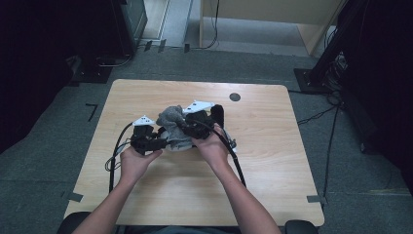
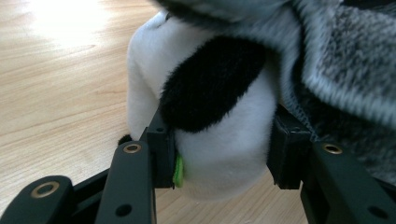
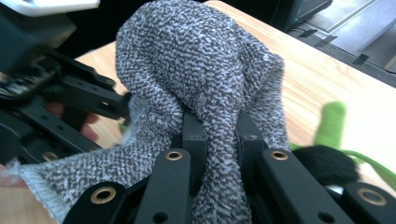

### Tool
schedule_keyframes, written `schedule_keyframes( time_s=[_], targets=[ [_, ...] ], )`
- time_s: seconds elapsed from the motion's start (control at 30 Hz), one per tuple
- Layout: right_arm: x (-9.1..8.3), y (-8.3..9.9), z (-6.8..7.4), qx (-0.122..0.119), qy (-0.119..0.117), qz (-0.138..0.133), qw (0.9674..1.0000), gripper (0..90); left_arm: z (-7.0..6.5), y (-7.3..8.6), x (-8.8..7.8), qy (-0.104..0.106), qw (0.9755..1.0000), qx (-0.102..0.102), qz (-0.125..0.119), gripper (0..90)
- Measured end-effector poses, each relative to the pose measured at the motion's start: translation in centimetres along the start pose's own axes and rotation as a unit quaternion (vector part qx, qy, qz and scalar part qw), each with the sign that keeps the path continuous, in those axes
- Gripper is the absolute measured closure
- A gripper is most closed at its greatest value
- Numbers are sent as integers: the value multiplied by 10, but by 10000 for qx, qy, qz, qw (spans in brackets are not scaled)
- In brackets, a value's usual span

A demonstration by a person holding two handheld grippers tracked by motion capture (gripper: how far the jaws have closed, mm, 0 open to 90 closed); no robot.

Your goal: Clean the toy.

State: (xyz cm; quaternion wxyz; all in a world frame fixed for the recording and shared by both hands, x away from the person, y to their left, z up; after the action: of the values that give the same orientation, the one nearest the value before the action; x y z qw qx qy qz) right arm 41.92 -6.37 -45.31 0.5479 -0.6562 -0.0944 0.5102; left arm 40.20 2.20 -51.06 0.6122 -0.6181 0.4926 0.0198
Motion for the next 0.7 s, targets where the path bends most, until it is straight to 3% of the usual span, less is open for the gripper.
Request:
schedule_keyframes(
  time_s=[0.13,0.27,0.37,0.5,0.6,0.7],
  targets=[
    [-8,7,-20,-119,408,146,9990,798,3,0,2,82,9999,-101,-16,534],
    [-23,15,-34,30,395,138,9991,798,1,0,4,85,9999,54,-29,533],
    [-35,14,-45,20,590,49,9982,798,4,0,4,129,9999,3,-12,533],
    [-55,16,-67,266,822,2,9963,800,5,2,4,160,9999,-1,29,531],
    [-68,21,-79,527,705,-79,9961,800,5,0,5,181,9998,-4,6,530],
    [-77,23,-85,532,761,-144,9956,800,6,0,5,214,9998,-22,16,529]
  ],
)
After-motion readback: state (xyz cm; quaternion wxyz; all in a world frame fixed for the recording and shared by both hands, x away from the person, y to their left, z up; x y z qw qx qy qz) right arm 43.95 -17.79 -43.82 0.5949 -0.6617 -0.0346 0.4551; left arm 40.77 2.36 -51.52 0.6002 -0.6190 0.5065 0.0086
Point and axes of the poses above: each handheld gripper's, and its own axes: x roughly forward along the jaws, y roughly out of its underside, z roughly to its left, the point moved 10 cm from there along x, roughly forward along the jaws, and after that the axes turned 7 degrees about -y, right-handed, at the moved point
